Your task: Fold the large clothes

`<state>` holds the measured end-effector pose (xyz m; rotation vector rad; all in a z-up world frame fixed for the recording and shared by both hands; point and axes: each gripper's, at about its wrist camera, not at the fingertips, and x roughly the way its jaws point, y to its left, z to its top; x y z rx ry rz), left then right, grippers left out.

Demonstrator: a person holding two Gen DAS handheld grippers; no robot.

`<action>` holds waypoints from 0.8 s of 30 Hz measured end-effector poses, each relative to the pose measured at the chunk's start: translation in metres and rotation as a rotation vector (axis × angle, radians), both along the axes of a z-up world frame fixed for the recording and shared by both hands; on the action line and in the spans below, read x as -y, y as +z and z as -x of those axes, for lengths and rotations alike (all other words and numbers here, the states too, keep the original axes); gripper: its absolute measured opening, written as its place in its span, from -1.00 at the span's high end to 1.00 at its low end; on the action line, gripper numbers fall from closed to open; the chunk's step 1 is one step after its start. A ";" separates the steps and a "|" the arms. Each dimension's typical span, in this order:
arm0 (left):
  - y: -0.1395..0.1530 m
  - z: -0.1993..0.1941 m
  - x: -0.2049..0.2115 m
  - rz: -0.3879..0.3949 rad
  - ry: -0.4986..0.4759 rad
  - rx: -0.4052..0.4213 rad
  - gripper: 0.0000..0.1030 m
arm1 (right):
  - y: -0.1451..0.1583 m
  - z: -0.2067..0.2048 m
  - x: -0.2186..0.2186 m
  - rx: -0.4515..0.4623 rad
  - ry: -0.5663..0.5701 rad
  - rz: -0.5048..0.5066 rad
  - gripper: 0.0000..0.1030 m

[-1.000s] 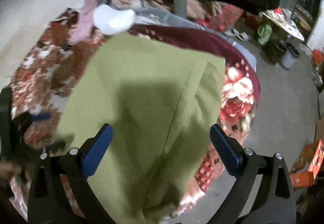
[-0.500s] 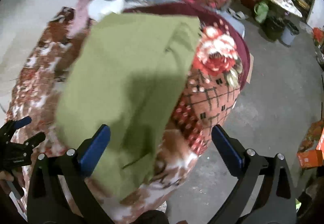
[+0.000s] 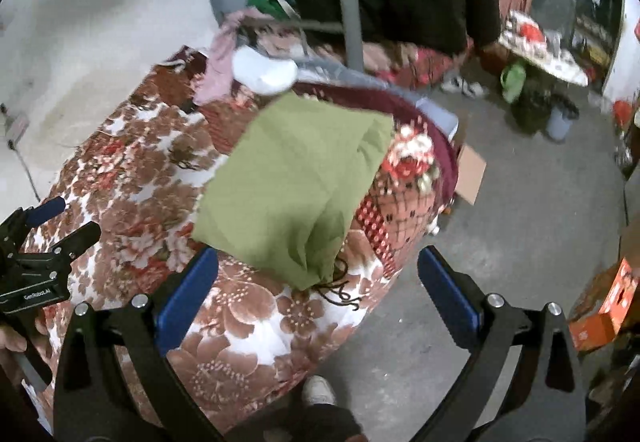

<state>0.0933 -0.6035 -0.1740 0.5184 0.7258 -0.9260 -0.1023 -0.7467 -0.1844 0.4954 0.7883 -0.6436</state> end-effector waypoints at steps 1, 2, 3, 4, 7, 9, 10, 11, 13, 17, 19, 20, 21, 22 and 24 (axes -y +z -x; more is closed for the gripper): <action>0.008 0.005 -0.006 0.009 -0.004 -0.001 -0.89 | 0.010 0.004 -0.004 0.007 0.011 0.003 -0.91; 0.014 0.008 -0.010 0.014 0.003 -0.003 -0.89 | 0.017 0.006 -0.005 0.005 0.022 0.008 -0.91; 0.019 0.010 -0.014 0.018 0.011 -0.003 -0.89 | 0.028 0.010 -0.010 -0.008 0.039 0.025 -0.91; 0.024 0.013 -0.020 0.028 0.019 -0.005 -0.89 | 0.035 0.012 -0.013 -0.017 0.055 0.040 -0.91; 0.034 0.026 -0.030 -0.011 0.041 0.036 -0.89 | 0.054 0.020 -0.027 -0.042 0.123 0.062 -0.91; 0.042 0.032 -0.039 0.018 0.055 0.001 -0.89 | 0.060 0.023 -0.038 -0.056 0.177 0.083 -0.91; 0.045 0.035 -0.043 0.047 0.059 -0.013 -0.89 | 0.061 0.025 -0.043 -0.072 0.194 0.090 -0.90; 0.045 0.038 -0.046 0.058 0.068 -0.017 -0.89 | 0.060 0.027 -0.045 -0.076 0.193 0.085 -0.90; 0.046 0.047 -0.046 0.061 0.078 -0.008 -0.89 | 0.057 0.033 -0.049 -0.067 0.202 0.062 -0.90; 0.052 0.064 -0.046 0.099 0.097 -0.011 -0.89 | 0.056 0.044 -0.047 -0.039 0.202 0.056 -0.91; 0.054 0.072 -0.043 0.087 0.114 0.000 -0.89 | 0.058 0.047 -0.044 -0.029 0.203 0.066 -0.90; 0.054 0.075 -0.041 0.075 0.116 0.000 -0.89 | 0.060 0.049 -0.042 -0.017 0.201 0.065 -0.90; 0.054 0.079 -0.039 0.066 0.112 -0.006 -0.89 | 0.060 0.052 -0.038 0.000 0.193 0.056 -0.90; 0.055 0.084 -0.037 0.063 0.105 -0.007 -0.89 | 0.061 0.055 -0.035 0.011 0.186 0.046 -0.91; 0.061 0.091 -0.036 0.064 0.109 0.018 -0.90 | 0.063 0.058 -0.032 0.025 0.181 0.048 -0.91</action>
